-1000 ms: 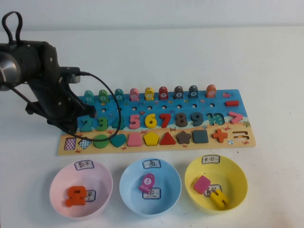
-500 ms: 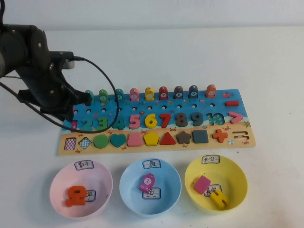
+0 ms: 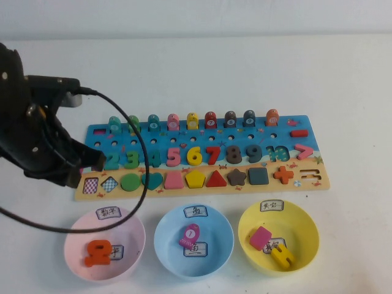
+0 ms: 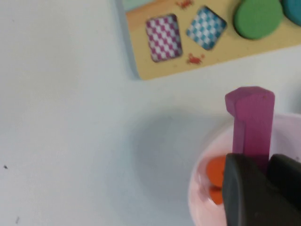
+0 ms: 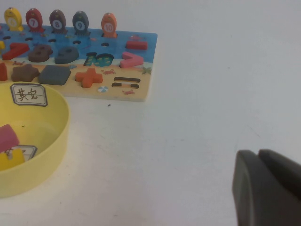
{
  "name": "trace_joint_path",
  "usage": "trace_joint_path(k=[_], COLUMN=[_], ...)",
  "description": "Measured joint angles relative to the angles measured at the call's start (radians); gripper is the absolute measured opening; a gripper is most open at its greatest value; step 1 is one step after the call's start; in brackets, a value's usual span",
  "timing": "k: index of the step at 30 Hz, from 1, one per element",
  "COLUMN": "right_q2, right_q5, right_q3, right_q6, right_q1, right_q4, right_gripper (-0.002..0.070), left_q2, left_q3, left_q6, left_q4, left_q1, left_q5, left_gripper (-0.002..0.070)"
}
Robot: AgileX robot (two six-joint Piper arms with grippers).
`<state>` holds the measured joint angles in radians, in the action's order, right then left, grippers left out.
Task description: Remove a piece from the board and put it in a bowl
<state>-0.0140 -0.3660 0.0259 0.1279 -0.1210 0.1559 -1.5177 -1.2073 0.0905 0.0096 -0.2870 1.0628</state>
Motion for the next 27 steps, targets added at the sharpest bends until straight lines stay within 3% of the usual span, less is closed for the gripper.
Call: trace_joint_path(k=[9, 16, 27], right_q2=[0.0, 0.0, 0.0], right_q5=[0.0, 0.0, 0.0], right_q3=[0.0, 0.0, 0.0], right_q6=[0.0, 0.0, 0.0], right_q1=[0.0, 0.0, 0.0], right_q4=[0.0, 0.0, 0.0], right_gripper=[-0.0017, -0.0017, -0.0017], left_q2=[0.132, 0.123, 0.029], left_q3=[0.075, 0.077, 0.077], left_q6=[0.0, -0.091, -0.153], left_q4=[-0.054, -0.068, -0.082], left_q1=[-0.106, -0.16, -0.179], left_q5=[0.088, 0.12, 0.11], left_gripper=[0.0049, 0.0048, 0.0048])
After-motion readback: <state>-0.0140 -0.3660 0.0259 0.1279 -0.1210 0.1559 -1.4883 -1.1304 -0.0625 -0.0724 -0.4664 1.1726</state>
